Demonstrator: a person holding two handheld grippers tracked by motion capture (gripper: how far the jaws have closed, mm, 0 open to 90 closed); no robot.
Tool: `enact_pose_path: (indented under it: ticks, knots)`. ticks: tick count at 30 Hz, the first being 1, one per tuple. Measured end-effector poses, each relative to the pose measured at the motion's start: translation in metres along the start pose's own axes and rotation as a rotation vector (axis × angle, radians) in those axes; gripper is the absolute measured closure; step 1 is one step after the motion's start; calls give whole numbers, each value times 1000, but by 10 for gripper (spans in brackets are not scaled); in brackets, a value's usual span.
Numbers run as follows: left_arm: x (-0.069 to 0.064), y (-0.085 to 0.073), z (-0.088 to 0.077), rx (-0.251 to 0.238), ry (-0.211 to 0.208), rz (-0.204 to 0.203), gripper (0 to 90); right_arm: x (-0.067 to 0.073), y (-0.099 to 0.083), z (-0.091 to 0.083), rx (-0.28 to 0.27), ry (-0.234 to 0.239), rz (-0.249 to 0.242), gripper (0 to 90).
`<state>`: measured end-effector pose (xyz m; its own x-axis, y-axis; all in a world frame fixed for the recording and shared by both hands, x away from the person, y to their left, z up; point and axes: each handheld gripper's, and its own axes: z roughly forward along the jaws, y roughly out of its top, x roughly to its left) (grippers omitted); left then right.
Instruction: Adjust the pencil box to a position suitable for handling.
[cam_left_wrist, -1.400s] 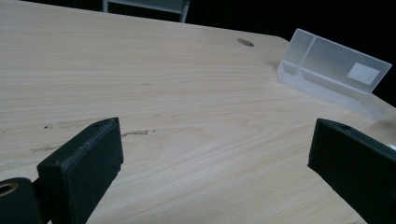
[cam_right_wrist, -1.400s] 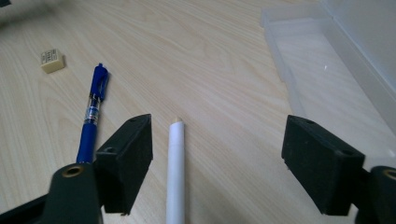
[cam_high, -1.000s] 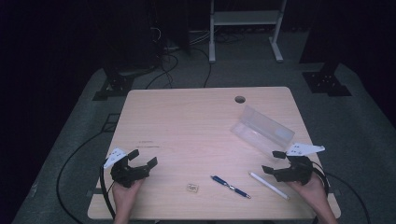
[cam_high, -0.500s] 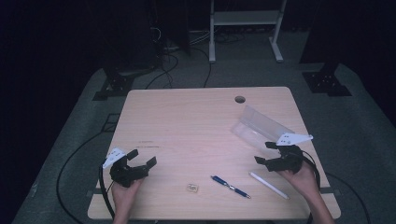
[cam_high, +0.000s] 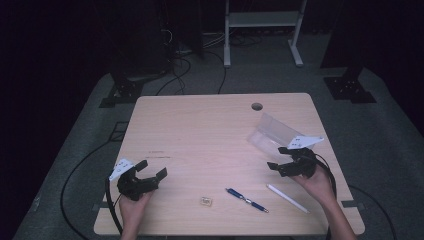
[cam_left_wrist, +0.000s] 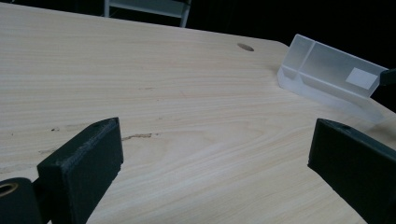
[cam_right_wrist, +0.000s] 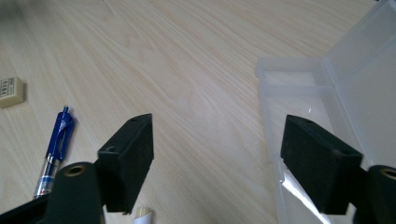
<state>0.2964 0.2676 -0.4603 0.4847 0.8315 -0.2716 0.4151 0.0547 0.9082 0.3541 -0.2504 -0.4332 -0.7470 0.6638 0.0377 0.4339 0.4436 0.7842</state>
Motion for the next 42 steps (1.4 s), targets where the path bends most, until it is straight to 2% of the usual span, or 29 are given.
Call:
enact_pose_path:
  ticks: [4, 7, 9, 11, 14, 18, 23, 30, 32, 37, 42]
  knots:
    - [0, 0, 0, 2, 0, 1, 21, -7, 3, 9, 33, -12, -6, 278]
    - [0, 0, -1, -2, 1, -1, 21, -12, 6, 14, 30, -24, 0, 289]
    - [1, 0, -1, -2, 1, -4, 21, -15, 8, 19, 69, -45, 10, 289]
    - [0, 0, -1, -2, 2, -2, 21, -18, 9, 22, 71, -65, 6, 300]
    - [0, 0, -1, -2, 2, -1, 21, -21, 9, 25, 72, -60, 28, 303]
    - [1, 0, -1, -2, 1, -3, 21, -28, 6, 36, 101, -52, 56, 316]
    - [1, 0, -1, -3, 1, -4, 21, -30, 4, 44, 133, -65, 46, 333]
    - [1, 0, -2, -3, -1, -6, 21, -41, -3, 53, 178, -71, 87, 381]
    - [1, 0, -2, -4, -1, -6, 21, -43, -5, 55, 192, -71, 95, 421]
    - [1, 0, -1, -4, -2, -7, 21, -42, -5, 56, 205, -81, 69, 480]
    - [1, 0, -2, -6, -4, -9, 21, -43, -6, 59, 242, -81, 53, 558]
